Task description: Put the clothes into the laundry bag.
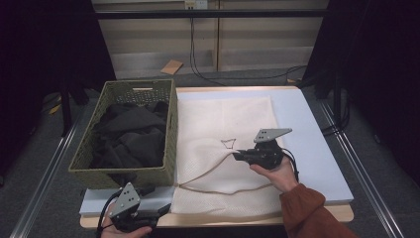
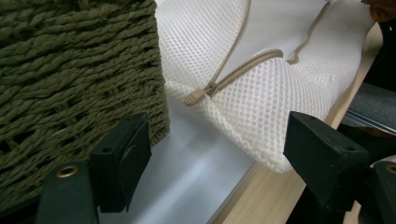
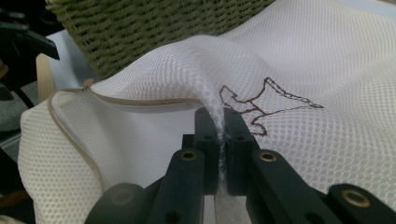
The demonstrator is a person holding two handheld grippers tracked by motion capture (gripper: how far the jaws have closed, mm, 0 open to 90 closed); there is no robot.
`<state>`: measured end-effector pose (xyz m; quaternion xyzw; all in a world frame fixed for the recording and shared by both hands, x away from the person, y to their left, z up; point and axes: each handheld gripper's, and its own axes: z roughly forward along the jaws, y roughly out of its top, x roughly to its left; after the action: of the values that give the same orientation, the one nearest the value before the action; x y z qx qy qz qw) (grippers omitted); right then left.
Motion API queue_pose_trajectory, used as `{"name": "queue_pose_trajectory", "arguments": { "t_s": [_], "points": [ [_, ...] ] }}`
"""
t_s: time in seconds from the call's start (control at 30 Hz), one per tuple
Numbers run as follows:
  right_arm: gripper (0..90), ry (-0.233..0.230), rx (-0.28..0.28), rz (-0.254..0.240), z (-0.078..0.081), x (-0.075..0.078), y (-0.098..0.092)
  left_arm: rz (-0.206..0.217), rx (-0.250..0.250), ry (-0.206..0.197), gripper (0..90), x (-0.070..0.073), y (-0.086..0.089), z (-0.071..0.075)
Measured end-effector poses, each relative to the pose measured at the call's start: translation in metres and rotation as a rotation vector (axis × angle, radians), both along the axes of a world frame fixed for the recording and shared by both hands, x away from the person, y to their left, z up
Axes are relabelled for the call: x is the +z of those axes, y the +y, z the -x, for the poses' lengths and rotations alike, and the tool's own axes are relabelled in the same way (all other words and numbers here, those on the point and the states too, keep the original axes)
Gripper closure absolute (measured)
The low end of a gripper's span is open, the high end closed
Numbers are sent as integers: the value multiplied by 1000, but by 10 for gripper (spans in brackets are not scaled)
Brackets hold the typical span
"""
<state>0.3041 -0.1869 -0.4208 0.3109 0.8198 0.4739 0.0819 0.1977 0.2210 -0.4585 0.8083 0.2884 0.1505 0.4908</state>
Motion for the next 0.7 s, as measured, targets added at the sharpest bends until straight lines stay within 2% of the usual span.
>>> {"name": "queue_pose_trajectory", "arguments": {
  "t_s": [0.2, 0.47, 0.67, 0.7],
  "points": [
    [871, -13, -5, -33, -6, 11, -1, 8, -5, 3, 227, -1, -1, 0],
    [870, -32, 4, -49, -11, 23, 3, 12, -8, 1, 222, -1, -2, 0],
    [870, -50, 6, -82, -14, 33, 4, 3, -2, 0, 221, 0, -2, 0],
    [870, -56, 6, -84, -14, 35, 4, -17, -4, -4, 219, 0, -2, 0]
  ]
}}
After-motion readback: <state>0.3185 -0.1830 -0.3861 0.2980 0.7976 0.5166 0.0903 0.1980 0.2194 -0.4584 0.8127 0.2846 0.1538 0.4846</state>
